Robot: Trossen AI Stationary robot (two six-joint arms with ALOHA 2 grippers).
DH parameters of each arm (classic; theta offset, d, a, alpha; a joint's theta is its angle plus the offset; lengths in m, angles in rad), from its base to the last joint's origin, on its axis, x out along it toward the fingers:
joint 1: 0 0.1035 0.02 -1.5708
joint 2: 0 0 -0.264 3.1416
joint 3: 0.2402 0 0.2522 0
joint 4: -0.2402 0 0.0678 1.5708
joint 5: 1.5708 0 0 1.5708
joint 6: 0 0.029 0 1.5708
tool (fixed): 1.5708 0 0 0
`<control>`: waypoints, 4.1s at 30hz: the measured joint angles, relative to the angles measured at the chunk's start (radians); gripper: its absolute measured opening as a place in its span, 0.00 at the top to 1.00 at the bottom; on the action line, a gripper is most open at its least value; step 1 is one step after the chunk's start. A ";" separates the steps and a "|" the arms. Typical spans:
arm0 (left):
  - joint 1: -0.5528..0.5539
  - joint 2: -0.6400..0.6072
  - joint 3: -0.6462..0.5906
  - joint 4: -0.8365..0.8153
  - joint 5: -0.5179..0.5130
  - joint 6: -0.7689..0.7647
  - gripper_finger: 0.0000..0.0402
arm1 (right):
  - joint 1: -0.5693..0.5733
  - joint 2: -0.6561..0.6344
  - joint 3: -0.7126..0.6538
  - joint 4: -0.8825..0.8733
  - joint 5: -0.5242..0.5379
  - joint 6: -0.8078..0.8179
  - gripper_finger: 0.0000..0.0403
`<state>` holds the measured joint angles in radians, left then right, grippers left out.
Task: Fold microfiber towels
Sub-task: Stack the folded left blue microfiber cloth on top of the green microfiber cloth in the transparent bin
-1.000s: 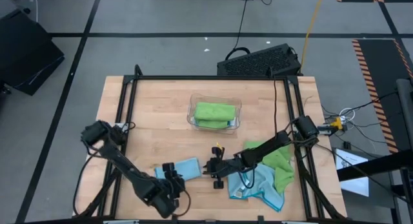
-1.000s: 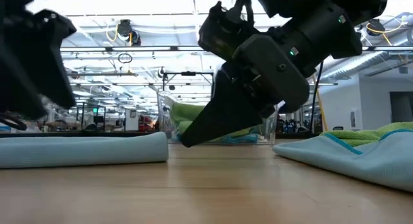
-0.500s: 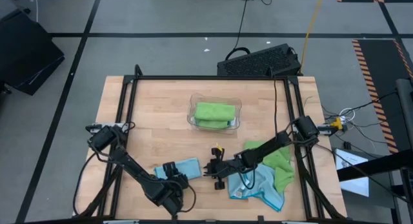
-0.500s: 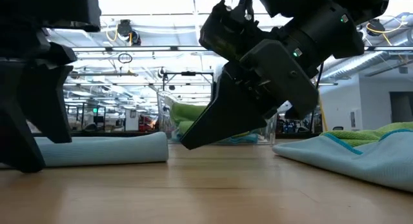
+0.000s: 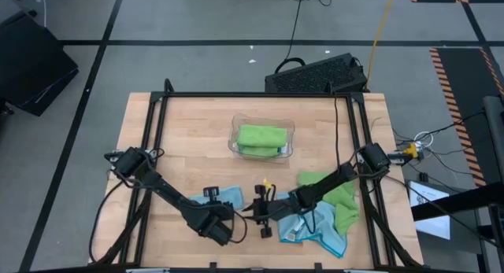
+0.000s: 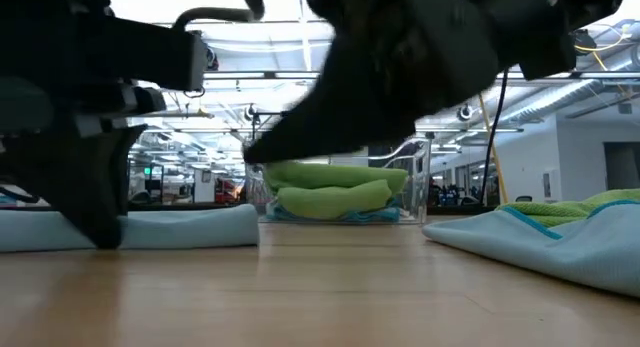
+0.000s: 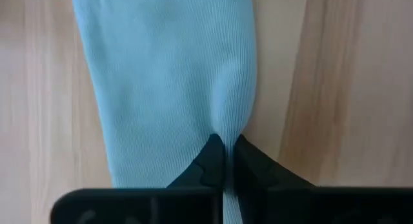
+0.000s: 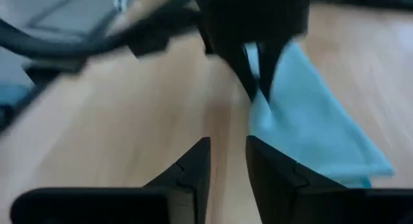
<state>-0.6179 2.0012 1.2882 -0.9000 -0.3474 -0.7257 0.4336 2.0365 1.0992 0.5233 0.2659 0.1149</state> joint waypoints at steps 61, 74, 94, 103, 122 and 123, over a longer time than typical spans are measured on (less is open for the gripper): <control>-0.046 -0.141 -0.019 0.223 -0.154 -0.086 0.42 | -0.053 0.232 0.098 0.277 0.095 0.042 0.98; -0.051 -0.059 -0.020 0.065 -0.177 -0.237 0.37 | -0.058 0.231 0.098 0.251 0.094 0.083 0.98; 0.080 -0.091 0.030 -0.220 -0.286 0.001 0.95 | -0.052 -0.020 0.013 -0.050 0.179 0.093 0.68; 0.297 -0.152 0.190 -0.278 -0.329 0.381 0.94 | -0.008 -0.379 -0.308 -0.066 0.347 0.113 0.58; 0.623 -0.161 0.400 0.166 -0.482 1.028 0.95 | 0.039 -0.828 -0.710 0.060 0.464 0.016 0.58; 0.638 -0.160 0.377 0.203 -0.484 1.036 0.95 | 0.045 -0.847 -0.718 0.043 0.489 0.028 0.58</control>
<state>0.0204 1.8412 1.6654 -0.6967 -0.8319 0.3099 0.4789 1.1896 0.3812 0.5661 0.7547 0.1431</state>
